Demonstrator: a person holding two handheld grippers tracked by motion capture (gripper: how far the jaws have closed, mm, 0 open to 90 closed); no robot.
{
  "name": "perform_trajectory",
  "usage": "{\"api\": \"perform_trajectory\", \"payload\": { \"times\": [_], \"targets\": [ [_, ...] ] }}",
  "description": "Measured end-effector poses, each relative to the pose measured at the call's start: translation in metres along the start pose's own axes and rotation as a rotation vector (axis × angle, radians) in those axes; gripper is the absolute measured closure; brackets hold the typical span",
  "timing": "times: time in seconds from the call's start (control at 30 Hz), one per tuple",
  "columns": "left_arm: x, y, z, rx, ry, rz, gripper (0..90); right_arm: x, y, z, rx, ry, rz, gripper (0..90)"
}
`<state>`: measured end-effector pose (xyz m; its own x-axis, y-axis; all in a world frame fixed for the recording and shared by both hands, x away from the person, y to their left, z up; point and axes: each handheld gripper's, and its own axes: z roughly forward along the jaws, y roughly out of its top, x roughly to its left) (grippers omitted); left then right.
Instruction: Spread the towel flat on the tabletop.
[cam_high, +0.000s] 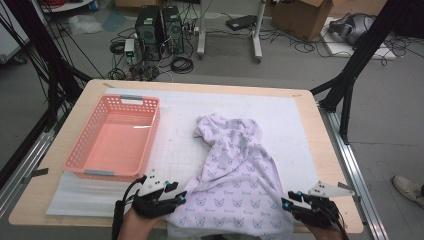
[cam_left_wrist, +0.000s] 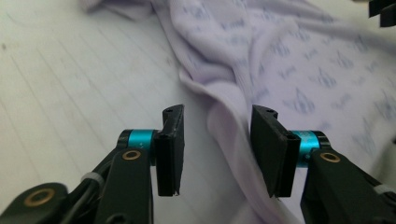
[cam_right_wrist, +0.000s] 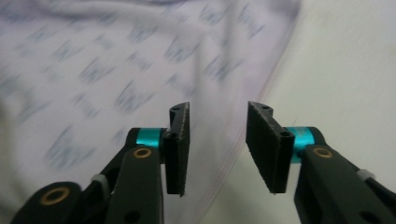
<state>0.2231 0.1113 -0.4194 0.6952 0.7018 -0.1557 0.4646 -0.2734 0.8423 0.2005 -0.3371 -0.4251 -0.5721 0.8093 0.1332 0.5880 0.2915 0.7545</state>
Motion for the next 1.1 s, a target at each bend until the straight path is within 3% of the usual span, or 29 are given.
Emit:
{"api": "perform_trajectory", "payload": {
  "times": [0.17, 0.27, 0.33, 0.4, 0.43, 0.6, 0.87, 0.93, 0.97, 1.1],
  "targets": [
    [0.006, 0.023, 0.021, -0.025, -0.005, 0.003, 52.1, -0.019, 0.027, 0.033, -0.017, -0.075, 0.042, 57.0],
    [0.008, 0.033, 0.025, -0.044, -0.014, -0.011, 52.0, -0.027, 0.037, 0.056, 0.024, -0.101, 0.059, 58.6],
    [0.009, 0.037, 0.026, -0.048, -0.012, -0.010, 51.5, -0.029, 0.039, 0.067, 0.062, -0.105, 0.069, 62.7],
    [0.011, 0.039, 0.027, -0.039, -0.007, -0.006, 51.5, -0.028, 0.040, 0.069, 0.061, -0.132, 0.046, 73.4],
    [0.012, 0.039, 0.029, -0.034, -0.001, -0.006, 51.6, -0.029, 0.039, 0.067, 0.065, -0.111, 0.036, 86.9],
    [0.020, 0.037, 0.037, -0.006, 0.020, -0.017, 51.6, -0.030, 0.027, 0.048, 0.099, -0.078, 0.022, 87.4],
    [0.028, 0.040, 0.052, 0.031, 0.032, -0.023, 52.4, -0.038, -0.009, -0.009, 0.105, -0.110, 0.023, 87.4],
    [0.029, 0.042, 0.060, 0.043, 0.042, -0.021, 52.9, -0.040, -0.013, -0.016, 0.098, -0.099, 0.032, 84.4],
    [0.029, 0.044, 0.065, 0.050, 0.041, -0.021, 53.4, -0.041, -0.013, -0.017, 0.085, -0.088, 0.039, 78.6],
    [0.027, 0.050, 0.087, 0.088, 0.053, 0.000, 54.8, -0.040, -0.007, -0.013, 0.028, -0.076, 0.053, 67.3]
  ]
}}
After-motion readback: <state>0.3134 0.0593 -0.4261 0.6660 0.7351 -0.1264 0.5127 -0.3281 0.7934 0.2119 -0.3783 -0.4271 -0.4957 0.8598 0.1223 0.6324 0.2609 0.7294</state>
